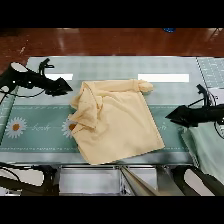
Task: Fold the shirts.
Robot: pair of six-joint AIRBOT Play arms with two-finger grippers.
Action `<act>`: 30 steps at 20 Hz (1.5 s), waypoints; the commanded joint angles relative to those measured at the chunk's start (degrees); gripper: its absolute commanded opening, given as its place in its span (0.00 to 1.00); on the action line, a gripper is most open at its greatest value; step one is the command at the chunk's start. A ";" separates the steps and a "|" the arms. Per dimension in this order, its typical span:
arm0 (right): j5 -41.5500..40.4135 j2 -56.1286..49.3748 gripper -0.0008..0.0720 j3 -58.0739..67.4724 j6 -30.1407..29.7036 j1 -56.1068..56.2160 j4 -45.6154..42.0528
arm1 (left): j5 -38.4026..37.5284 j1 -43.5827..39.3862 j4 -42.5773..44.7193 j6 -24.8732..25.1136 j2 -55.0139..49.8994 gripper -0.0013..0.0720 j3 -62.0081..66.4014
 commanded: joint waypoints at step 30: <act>-24.52 -9.90 0.21 -10.16 7.56 25.77 9.42 | -6.01 -5.99 3.48 1.88 -5.16 0.04 0.94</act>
